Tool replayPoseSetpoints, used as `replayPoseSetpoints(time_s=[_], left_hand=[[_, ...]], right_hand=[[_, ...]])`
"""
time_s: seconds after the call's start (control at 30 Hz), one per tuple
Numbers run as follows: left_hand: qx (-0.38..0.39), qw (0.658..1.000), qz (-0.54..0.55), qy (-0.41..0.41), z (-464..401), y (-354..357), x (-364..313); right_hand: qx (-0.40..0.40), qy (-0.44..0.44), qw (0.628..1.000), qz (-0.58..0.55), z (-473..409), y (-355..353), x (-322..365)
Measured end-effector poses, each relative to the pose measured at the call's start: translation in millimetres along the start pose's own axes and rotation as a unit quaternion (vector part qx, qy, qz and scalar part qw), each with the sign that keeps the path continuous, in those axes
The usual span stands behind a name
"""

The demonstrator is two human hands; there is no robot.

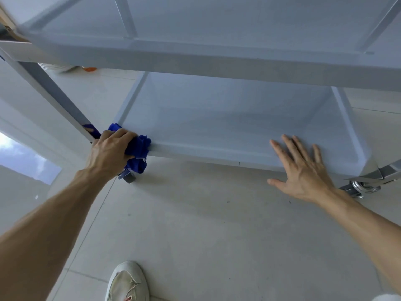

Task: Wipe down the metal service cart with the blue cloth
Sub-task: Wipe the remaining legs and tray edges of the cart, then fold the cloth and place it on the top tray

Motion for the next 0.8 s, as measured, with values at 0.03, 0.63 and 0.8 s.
replayPoseSetpoints(time_s=[0.03,0.63,0.8], left_hand=[[-0.010,1.000,0.004,0.012,2,-2,-6],[0.254,0.771,0.580,-0.070,106,21,-159],[0.280,0.734,0.616,-0.055,114,-19,-169]], right_hand=[[0.009,0.001,1.000,-0.005,0,0,0],[-0.143,-0.097,0.849,-0.499,24,-32,98],[-0.118,-0.028,0.735,-0.667,37,-62,104]])
Point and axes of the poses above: each hand's wrist, its own z-axis away from the middle knuckle, its own y-axis out of the palm, x = y × z, the point moved 5 cm from there along -z, towards the middle knuckle, and after that the axes turned 15 degrees about -y, right-handed, at the moved point
